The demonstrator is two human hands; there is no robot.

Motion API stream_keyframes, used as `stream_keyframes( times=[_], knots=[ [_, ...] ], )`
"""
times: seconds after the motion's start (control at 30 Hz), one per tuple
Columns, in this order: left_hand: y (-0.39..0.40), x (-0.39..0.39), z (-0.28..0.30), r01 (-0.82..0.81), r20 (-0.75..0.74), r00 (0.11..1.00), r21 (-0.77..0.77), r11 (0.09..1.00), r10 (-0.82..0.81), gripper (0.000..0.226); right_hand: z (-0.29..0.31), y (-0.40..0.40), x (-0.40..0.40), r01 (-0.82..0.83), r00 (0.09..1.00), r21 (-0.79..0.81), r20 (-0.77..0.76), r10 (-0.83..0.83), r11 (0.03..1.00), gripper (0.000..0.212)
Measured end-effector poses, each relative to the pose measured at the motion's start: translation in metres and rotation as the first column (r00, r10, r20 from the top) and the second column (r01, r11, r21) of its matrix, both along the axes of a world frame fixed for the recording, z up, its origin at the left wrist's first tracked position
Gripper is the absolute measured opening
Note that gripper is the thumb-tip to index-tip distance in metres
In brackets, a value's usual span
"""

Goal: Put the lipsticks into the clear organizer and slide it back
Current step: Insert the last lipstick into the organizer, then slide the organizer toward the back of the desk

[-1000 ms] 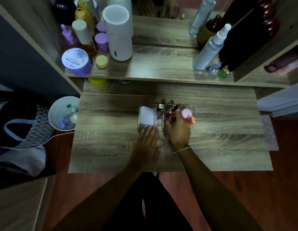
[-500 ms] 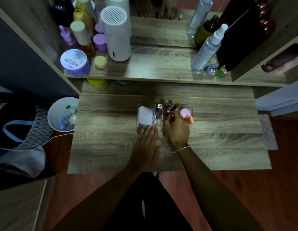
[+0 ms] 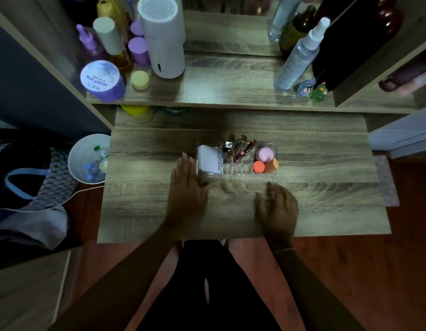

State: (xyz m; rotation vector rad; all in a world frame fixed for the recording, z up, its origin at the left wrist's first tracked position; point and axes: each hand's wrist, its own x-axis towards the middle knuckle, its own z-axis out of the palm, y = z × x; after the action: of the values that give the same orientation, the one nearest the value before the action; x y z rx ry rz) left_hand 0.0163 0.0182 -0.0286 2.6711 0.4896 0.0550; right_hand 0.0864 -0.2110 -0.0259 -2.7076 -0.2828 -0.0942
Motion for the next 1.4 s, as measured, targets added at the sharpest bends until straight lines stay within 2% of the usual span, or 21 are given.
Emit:
stream_keyframes(
  times=[0.1, 0.2, 0.3, 0.4, 0.53, 0.7, 0.87, 1.1, 1.4],
  knots=[
    [0.004, -0.007, -0.010, -0.049, -0.074, 0.996, -0.033, 0.998, 0.047, 0.083, -0.012, -0.006, -0.006, -0.006, 0.992, -0.196, -0.123, -0.019, 0.981, 0.077],
    [0.003, -0.016, -0.018, -0.045, -0.155, 0.987, -0.031, 0.998, 0.040, 0.082, -0.021, -0.008, -0.011, -0.018, 0.979, -0.260, -0.202, -0.036, 0.965, 0.080],
    [-0.001, -0.019, -0.021, -0.035, -0.214, 0.976, -0.030, 0.999, 0.028, 0.080, -0.024, -0.007, -0.010, -0.006, 0.976, -0.254, -0.212, -0.050, 0.967, 0.079],
    [-0.001, -0.015, -0.019, -0.017, -0.202, 0.979, -0.042, 0.999, 0.008, 0.080, -0.024, -0.004, -0.006, -0.007, 0.978, -0.222, -0.203, -0.039, 0.975, 0.080],
    [0.003, -0.001, -0.011, -0.019, -0.148, 0.989, -0.081, 0.997, 0.007, 0.076, -0.024, 0.000, 0.016, -0.039, 0.973, -0.117, -0.230, 0.011, 0.992, 0.084],
    [0.014, 0.020, -0.002, -0.058, -0.106, 0.994, -0.168, 0.984, 0.040, 0.081, -0.018, 0.013, 0.044, -0.025, 0.964, 0.097, -0.263, 0.050, 0.995, 0.088],
    [0.025, 0.028, 0.001, -0.022, -0.066, 0.998, -0.171, 0.985, 0.011, 0.088, -0.016, 0.016, 0.059, -0.019, 0.969, 0.156, -0.239, 0.057, 0.988, 0.083],
    [0.029, 0.030, -0.010, 0.018, -0.047, 0.999, -0.171, 0.985, -0.026, 0.075, -0.023, 0.006, 0.068, -0.064, 0.967, 0.140, -0.235, 0.096, 0.988, 0.082],
    [0.023, 0.032, -0.015, 0.009, -0.061, 0.998, -0.175, 0.984, -0.020, 0.078, -0.031, -0.003, 0.073, -0.151, 0.965, 0.034, -0.213, 0.155, 0.988, 0.072]
  ],
)
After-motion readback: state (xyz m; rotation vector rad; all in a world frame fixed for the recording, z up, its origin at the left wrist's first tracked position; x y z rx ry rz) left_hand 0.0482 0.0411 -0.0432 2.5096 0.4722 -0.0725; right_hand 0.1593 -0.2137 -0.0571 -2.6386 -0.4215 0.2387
